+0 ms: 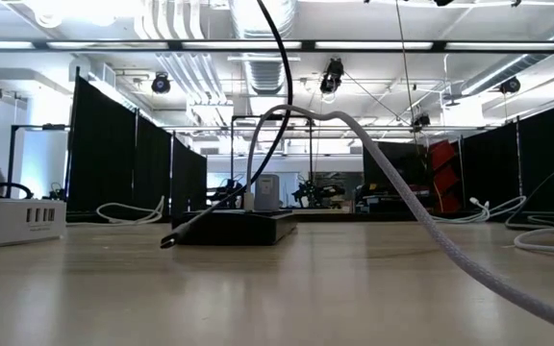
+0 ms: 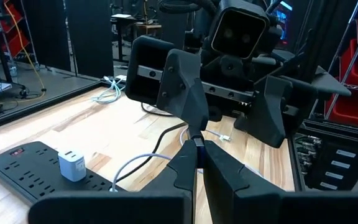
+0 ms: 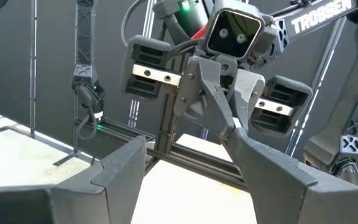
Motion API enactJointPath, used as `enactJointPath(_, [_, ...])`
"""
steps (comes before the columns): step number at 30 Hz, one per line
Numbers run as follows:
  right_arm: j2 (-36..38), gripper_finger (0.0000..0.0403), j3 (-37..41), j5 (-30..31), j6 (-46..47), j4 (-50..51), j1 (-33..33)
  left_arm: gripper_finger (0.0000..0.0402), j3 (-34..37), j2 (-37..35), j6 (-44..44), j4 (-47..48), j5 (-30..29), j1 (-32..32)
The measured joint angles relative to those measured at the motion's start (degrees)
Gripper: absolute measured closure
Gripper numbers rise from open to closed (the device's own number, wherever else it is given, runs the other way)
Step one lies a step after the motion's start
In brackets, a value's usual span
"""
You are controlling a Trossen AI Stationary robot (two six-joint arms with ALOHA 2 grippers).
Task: Insert USB
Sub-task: Insert the left black charger cable into the white outlet extension
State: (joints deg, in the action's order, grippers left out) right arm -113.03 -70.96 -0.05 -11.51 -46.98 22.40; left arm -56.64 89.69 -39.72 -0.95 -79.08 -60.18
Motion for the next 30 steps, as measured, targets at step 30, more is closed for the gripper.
enactJointPath(30, [-1.38,0.0232,-2.62,-2.40,1.51,7.77,0.11,0.0398,0.07,0.00,11.19,0.04,15.28,0.13])
